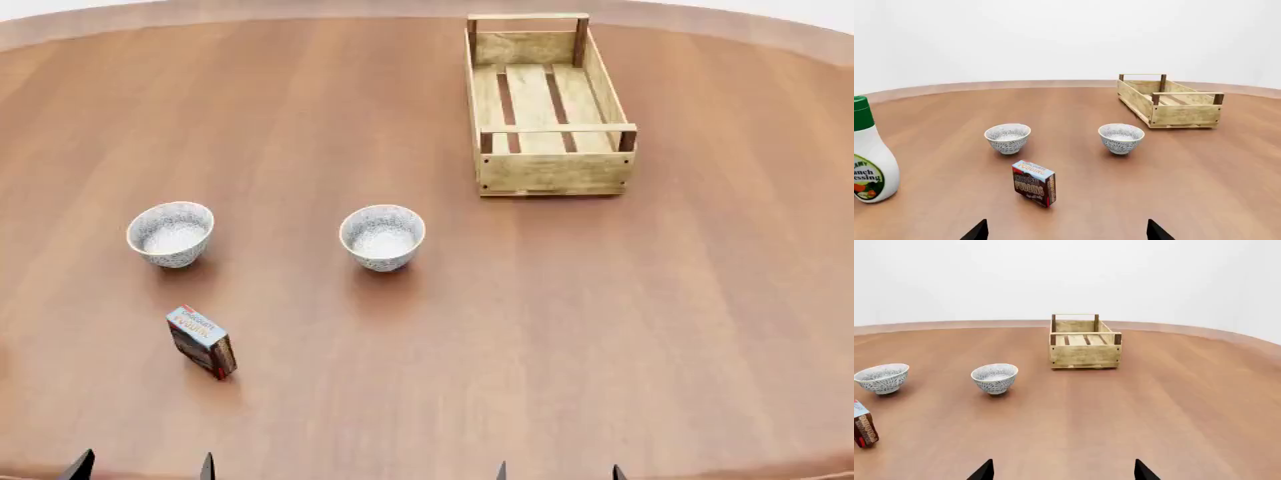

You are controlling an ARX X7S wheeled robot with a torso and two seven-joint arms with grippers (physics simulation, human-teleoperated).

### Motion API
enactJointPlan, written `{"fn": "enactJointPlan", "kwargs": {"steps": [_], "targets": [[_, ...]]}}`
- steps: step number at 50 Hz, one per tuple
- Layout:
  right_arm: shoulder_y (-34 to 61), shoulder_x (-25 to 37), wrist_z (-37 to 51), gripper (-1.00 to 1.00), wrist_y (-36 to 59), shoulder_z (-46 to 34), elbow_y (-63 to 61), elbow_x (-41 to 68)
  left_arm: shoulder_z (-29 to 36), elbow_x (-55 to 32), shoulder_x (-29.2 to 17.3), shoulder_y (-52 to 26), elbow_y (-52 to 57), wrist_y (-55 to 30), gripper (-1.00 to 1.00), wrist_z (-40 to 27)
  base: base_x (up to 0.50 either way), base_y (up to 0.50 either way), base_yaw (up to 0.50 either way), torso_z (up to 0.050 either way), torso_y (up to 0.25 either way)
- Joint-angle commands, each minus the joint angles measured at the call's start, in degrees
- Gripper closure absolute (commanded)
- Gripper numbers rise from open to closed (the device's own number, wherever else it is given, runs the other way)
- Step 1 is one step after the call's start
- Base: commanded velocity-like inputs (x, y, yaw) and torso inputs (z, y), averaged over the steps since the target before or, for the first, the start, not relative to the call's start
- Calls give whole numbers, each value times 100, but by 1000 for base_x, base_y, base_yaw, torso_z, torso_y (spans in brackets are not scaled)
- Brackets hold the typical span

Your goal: Stack the right bowl on the left bowl and place them in the tray.

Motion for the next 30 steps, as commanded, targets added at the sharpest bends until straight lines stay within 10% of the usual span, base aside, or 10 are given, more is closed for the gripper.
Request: {"fn": "enactJointPlan", "kwargs": {"steps": [1,30], "targets": [[1,84,97,-100,75,-98,-39,145,100,-94,-90,-11,-19,11,-100,-109,0,0,0,0,0],[-61,415,517,-100,-42,-523,-141,362,518,-460,-439,61,177,17,-100,-445,0,0,0,0,0]]}}
